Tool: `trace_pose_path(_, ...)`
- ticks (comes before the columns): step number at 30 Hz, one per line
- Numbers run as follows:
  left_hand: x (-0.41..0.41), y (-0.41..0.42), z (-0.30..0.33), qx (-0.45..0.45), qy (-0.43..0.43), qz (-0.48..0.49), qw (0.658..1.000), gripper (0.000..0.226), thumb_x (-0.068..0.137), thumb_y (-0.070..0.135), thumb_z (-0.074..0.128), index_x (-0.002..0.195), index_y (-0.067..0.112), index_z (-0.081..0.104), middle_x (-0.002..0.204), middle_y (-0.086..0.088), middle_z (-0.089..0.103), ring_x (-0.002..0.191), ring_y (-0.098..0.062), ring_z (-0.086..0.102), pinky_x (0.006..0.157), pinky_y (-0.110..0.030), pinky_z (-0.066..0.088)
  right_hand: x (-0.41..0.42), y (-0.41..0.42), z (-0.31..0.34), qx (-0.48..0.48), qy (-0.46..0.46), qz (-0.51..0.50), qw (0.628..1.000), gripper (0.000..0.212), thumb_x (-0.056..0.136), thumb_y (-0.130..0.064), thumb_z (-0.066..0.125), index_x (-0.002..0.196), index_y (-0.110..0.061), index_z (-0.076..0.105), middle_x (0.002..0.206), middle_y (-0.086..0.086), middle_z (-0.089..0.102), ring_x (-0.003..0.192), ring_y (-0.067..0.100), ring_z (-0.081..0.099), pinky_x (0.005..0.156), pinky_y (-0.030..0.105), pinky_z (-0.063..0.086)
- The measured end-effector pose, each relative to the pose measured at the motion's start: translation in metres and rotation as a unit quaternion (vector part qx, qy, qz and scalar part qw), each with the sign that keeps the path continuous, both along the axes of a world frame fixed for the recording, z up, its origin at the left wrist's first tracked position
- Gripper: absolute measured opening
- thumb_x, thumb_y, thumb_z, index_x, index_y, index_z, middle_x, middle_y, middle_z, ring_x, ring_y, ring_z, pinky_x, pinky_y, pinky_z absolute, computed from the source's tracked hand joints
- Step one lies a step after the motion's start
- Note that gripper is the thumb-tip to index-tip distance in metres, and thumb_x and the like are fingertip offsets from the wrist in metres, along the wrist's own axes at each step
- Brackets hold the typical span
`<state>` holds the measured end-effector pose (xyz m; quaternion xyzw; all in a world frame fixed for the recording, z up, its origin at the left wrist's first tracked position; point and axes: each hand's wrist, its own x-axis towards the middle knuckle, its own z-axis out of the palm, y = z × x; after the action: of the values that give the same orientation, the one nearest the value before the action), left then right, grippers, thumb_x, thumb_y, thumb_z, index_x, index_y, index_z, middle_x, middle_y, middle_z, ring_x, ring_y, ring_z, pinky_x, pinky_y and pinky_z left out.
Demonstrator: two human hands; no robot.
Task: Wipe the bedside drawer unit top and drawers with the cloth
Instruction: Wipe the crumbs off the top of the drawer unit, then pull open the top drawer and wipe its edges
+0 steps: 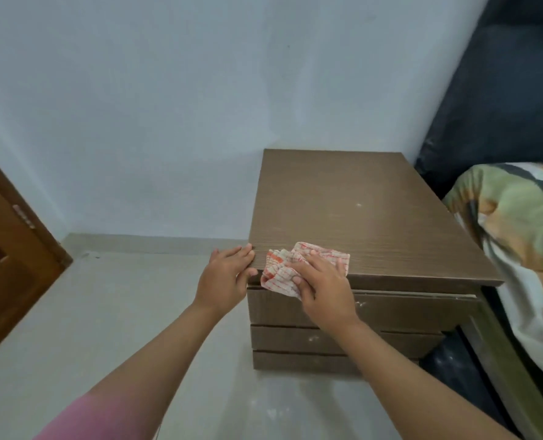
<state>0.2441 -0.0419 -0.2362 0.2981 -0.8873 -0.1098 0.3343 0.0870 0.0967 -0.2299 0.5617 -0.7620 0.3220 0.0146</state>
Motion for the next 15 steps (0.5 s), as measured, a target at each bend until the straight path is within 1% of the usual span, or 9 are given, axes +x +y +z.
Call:
trace_pose_path(2,-0.002,0.001,-0.003,-0.025,0.028,0.0,0.999,0.031,0.08,0.018,0.064,0.109,0.006,0.067,0.117,-0.008,0.066,0.111,-0.026,0.059,0.104,-0.049,0.03,-0.001,-0.002,-0.007,-0.021,0.026,0.002,0.999,0.039,0.086,-0.038,0.036,0.116,-0.031,0.061,0.118,-0.007,0.061,0.118,0.02,0.052,0.102,0.051,0.036)
trace_pose_path(5,-0.003,0.005,-0.006,-0.031,0.069,0.005,0.997,0.027,0.081,0.014,0.067,0.108,0.008,0.068,0.116,-0.007,0.067,0.112,-0.022,0.059,0.109,-0.047,0.022,-0.003,-0.006,-0.015,-0.06,0.056,-0.011,0.997,0.038,0.087,-0.037,0.038,0.117,-0.03,0.061,0.117,-0.007,0.062,0.114,0.021,0.055,0.104,0.05,0.034)
trace_pose_path(7,-0.002,0.005,-0.006,-0.042,0.09,-0.007,0.995,0.02,0.079,0.012,0.069,0.099,0.009,0.072,0.108,-0.006,0.07,0.105,-0.022,0.062,0.107,-0.047,0.028,-0.005,-0.007,-0.018,-0.072,0.068,-0.013,0.995,0.033,0.09,-0.033,0.044,0.119,-0.029,0.06,0.118,-0.007,0.062,0.114,0.02,0.054,0.107,0.05,0.032)
trace_pose_path(8,-0.001,0.006,-0.006,-0.049,0.1,-0.014,0.994,0.017,0.078,0.01,0.07,0.094,0.008,0.073,0.102,-0.006,0.072,0.1,-0.023,0.064,0.103,-0.046,0.035,-0.005,-0.007,-0.02,-0.074,0.071,-0.01,0.995,0.032,0.092,-0.031,0.046,0.121,-0.029,0.06,0.12,-0.007,0.061,0.116,0.02,0.053,0.108,0.05,0.03)
trace_pose_path(9,-0.002,0.008,-0.007,-0.049,0.111,-0.015,0.993,0.014,0.077,0.009,0.071,0.091,0.008,0.073,0.098,-0.006,0.073,0.095,-0.025,0.065,0.098,-0.04,0.042,-0.004,-0.007,-0.02,-0.075,0.071,-0.007,0.995,0.032,0.092,-0.03,0.048,0.122,-0.028,0.059,0.122,-0.007,0.061,0.117,0.019,0.051,0.109,0.05,0.029)
trace_pose_path(11,-0.003,0.014,-0.005,-0.018,0.129,0.004,0.991,0.011,0.075,0.007,0.071,0.086,0.007,0.074,0.094,-0.008,0.073,0.09,-0.024,0.066,0.086,-0.027,0.046,-0.003,-0.005,-0.018,-0.068,0.065,-0.005,0.996,0.032,0.093,-0.029,0.049,0.123,-0.027,0.059,0.124,-0.006,0.06,0.119,0.018,0.05,0.111,0.05,0.027)
trace_pose_path(12,-0.003,0.017,-0.005,0.0,0.136,0.009,0.991,0.009,0.075,0.005,0.071,0.083,0.006,0.073,0.092,-0.009,0.073,0.089,-0.024,0.066,0.083,-0.026,0.047,-0.003,-0.004,-0.016,-0.062,0.056,-0.002,0.996,0.032,0.093,-0.029,0.049,0.123,-0.027,0.059,0.125,-0.006,0.059,0.12,0.018,0.049,0.111,0.051,0.026)
trace_pose_path(14,-0.001,0.021,-0.001,0.001,0.124,0.0,0.992,0.002,0.074,0.004,0.071,0.076,0.005,0.071,0.084,-0.009,0.072,0.081,-0.023,0.065,0.077,-0.031,0.051,-0.003,-0.003,-0.012,-0.045,0.039,0.008,0.998,0.032,0.094,-0.031,0.049,0.124,-0.028,0.059,0.127,-0.007,0.058,0.122,0.017,0.048,0.111,0.051,0.026)
trace_pose_path(15,-0.001,0.02,0.002,-0.007,0.112,-0.004,0.994,0.003,0.074,0.004,0.071,0.072,0.005,0.069,0.079,-0.009,0.07,0.076,-0.023,0.063,0.073,-0.034,0.052,-0.004,-0.002,-0.009,-0.039,0.032,0.012,0.999,0.032,0.094,-0.031,0.048,0.124,-0.028,0.059,0.128,-0.007,0.058,0.123,0.018,0.048,0.112,0.05,0.026)
